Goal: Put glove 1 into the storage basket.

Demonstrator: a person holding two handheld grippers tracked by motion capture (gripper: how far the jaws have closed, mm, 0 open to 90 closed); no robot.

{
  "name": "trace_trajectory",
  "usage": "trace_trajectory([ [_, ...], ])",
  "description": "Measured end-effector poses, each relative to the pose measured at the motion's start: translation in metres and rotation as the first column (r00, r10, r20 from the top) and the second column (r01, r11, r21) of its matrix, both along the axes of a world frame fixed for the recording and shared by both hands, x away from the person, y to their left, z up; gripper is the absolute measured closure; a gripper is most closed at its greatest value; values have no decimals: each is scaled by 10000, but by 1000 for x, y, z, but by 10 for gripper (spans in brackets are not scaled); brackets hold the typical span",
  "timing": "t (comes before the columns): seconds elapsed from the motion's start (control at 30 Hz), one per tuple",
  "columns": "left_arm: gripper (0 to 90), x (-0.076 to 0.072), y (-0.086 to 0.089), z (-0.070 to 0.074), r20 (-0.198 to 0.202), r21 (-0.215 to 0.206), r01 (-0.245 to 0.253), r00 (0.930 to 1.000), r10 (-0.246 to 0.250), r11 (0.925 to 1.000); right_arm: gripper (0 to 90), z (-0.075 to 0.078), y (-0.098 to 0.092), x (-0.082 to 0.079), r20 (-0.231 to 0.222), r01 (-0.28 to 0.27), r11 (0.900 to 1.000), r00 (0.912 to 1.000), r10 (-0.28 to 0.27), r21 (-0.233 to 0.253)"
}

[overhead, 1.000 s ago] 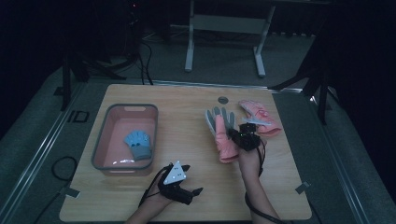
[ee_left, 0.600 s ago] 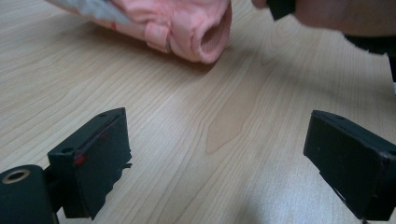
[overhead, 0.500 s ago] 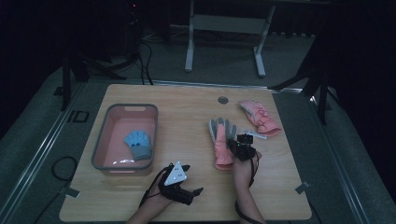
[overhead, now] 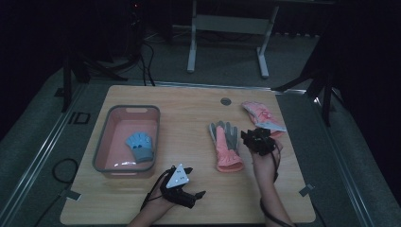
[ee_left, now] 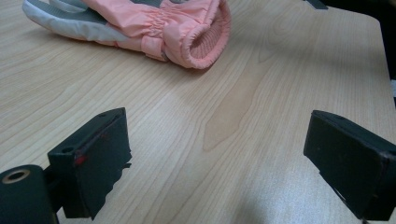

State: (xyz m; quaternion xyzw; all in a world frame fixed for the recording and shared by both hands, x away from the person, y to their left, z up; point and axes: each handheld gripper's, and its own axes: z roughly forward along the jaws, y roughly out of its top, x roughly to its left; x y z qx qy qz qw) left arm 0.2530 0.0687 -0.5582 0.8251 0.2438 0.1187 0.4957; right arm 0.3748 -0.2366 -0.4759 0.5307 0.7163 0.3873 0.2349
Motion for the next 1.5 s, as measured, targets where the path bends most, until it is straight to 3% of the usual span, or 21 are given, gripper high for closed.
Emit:
trace_trajectory([
  [0.03, 73, 0, -1, 0, 10, 13, -28, 10000, 28, 10000, 663, 3, -8, 3, 51, -93, 9997, 9999, 94, -207],
  [0.1, 73, 0, -1, 0, 44, 30, 5, 10000, -6, 10000, 658, 8, -27, 8, 275, -651, 9978, 9975, 653, -75],
  [0.13, 73, 0, -1, 0, 53, 40, 1, 10000, -1, 10000, 661, 10, -35, 11, 365, -571, 9976, 9976, 585, -381],
  [0.2, 73, -1, 0, 0, 56, -36, -36, 10000, 36, 10000, 661, 13, -51, 17, 423, -894, 9950, 9949, 913, -442],
  [0.27, 73, -1, 0, 0, 11, -27, -51, 10000, 51, 10000, 660, 15, -66, 24, 406, -802, 9938, 9957, 835, -766],
  [0.5, 73, -1, 3, 0, -26, -179, -218, 9998, 218, 9996, 645, 15, -101, 52, 164, -886, 9931, 9958, 901, -772],
  [1.0, 73, -5, 9, -1, -111, -227, -486, 9988, 484, 9986, 583, -1, -108, 110, -265, -886, 9932, 9959, 868, -757],
  [1.23, 73, -6, 9, -1, -122, -237, -497, 9987, 494, 9985, 558, -20, -115, 139, -906, -799, 9934, 9933, 724, -818],
  [1.4, 73, -6, 10, -1, -172, -271, -468, 9988, 463, 9985, 562, -37, -117, 150, -1556, -881, 9952, 9845, 805, -426],
  [1.5, 73, -6, 10, -1, -194, -255, -477, 9987, 472, 9985, 571, -49, -114, 151, -1590, -1009, 9921, 9833, 881, -742],
])
